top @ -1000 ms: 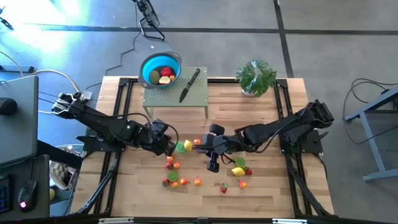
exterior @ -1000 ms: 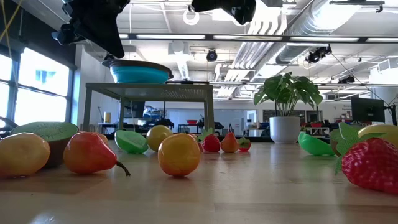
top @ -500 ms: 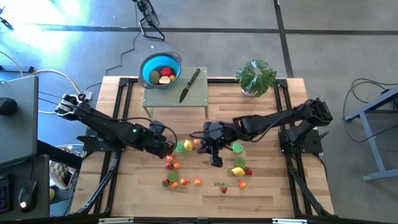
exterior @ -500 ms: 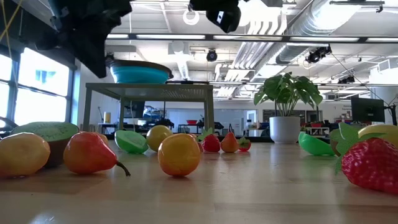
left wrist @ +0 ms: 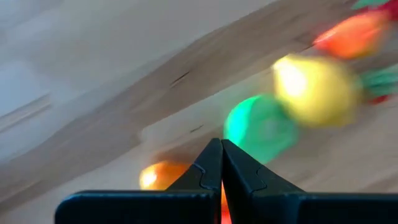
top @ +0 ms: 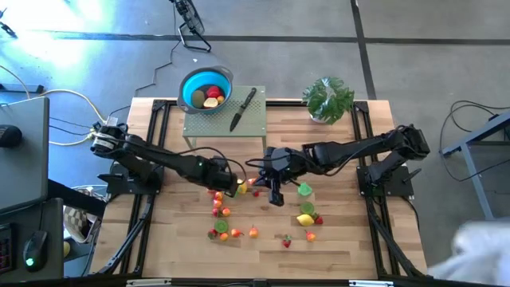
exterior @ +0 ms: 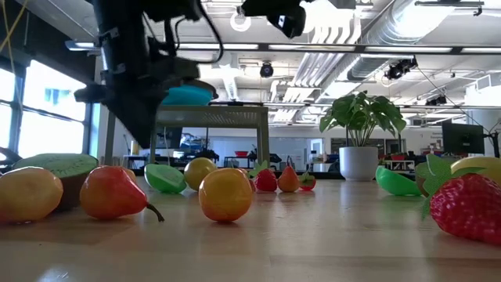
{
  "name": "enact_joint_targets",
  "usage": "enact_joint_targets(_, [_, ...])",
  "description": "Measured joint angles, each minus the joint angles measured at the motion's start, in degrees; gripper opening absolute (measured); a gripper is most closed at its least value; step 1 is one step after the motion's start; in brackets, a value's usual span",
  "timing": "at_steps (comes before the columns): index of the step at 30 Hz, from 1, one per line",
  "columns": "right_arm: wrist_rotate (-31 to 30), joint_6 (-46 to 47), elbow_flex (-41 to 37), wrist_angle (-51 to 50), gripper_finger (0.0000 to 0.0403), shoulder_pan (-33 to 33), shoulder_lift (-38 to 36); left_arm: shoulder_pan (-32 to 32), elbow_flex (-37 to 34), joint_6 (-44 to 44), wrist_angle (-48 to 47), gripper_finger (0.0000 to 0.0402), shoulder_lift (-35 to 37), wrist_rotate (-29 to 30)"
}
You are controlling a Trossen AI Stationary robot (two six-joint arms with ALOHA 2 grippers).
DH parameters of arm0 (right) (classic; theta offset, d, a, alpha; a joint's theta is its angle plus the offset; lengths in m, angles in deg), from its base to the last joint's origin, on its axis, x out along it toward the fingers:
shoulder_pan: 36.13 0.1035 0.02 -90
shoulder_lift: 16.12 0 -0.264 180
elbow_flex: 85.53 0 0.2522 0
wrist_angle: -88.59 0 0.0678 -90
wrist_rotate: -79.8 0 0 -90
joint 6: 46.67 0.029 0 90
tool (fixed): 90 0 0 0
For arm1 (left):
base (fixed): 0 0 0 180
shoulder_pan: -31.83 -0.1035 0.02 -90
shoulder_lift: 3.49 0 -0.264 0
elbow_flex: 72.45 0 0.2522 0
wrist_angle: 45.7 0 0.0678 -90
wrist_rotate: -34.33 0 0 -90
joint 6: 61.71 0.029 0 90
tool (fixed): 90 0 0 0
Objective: Pick & Place Fruit
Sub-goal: Put the half green pear into the strainer bowl on the shelf
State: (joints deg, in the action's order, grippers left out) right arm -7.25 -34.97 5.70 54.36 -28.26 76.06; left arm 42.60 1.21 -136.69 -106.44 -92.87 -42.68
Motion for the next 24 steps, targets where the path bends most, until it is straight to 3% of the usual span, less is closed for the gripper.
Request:
enact_joint_targets(9, [-3.1,-0.8,0.0,-4.1,0.0002,0.4,-3.2,-0.7,-0.1,1.7,4.7,0.0000,-3.5,-3.2])
enact_joint_targets(24, [-7.7,-1.0,0.1,-6.6,0.0002,3.4,-7.1,-0.8,0.1,1.2,9.2,0.0000,-8.2,-1.5])
